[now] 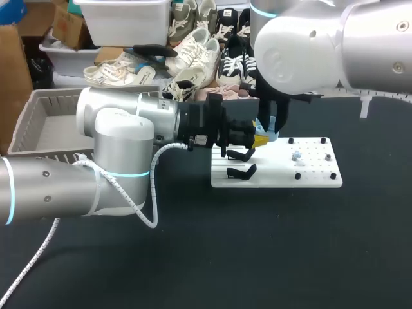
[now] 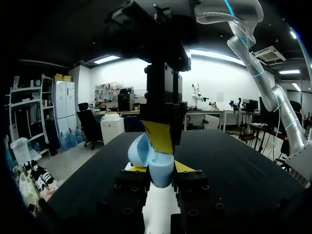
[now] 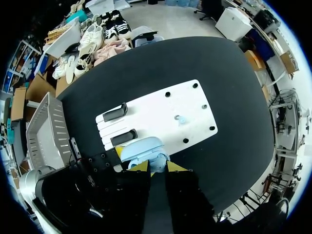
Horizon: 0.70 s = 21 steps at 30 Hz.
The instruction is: Pick up each earbud case from the left stands, insert the matching earbuds, close the lid, and place the case in the box.
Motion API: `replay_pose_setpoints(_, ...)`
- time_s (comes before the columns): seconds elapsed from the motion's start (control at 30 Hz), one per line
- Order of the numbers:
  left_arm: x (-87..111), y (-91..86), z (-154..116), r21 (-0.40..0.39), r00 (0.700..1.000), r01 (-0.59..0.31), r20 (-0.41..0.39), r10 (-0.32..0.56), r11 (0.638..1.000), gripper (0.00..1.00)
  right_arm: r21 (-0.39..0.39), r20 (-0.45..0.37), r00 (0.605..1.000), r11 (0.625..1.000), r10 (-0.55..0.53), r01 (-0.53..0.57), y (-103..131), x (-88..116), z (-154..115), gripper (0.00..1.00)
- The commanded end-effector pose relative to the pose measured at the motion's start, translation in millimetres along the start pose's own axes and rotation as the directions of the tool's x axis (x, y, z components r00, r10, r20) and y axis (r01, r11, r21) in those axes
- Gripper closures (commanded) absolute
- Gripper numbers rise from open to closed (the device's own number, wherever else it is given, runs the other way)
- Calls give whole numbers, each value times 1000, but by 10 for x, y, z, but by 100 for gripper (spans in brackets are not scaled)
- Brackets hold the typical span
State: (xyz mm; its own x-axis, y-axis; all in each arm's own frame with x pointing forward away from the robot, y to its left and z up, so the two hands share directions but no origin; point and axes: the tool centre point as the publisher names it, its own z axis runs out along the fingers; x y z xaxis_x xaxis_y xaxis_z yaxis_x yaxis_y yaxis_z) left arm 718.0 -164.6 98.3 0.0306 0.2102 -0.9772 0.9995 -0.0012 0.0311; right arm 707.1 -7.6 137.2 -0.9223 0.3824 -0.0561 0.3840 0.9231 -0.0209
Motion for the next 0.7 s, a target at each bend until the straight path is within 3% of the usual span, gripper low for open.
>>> replay_pose_setpoints(0.03, -1, -16, 1, -5, 1000, -1, 1, 1, 1000, 100, 1, -1, 1000, 1000, -1, 1, -2, -4, -4, 100)
replay_pose_setpoints(0.7, -1, -16, 1, -5, 1000, -1, 1, 1, 1000, 100, -1, -2, 1000, 1000, 0, 0, 1, -13, 9, 100)
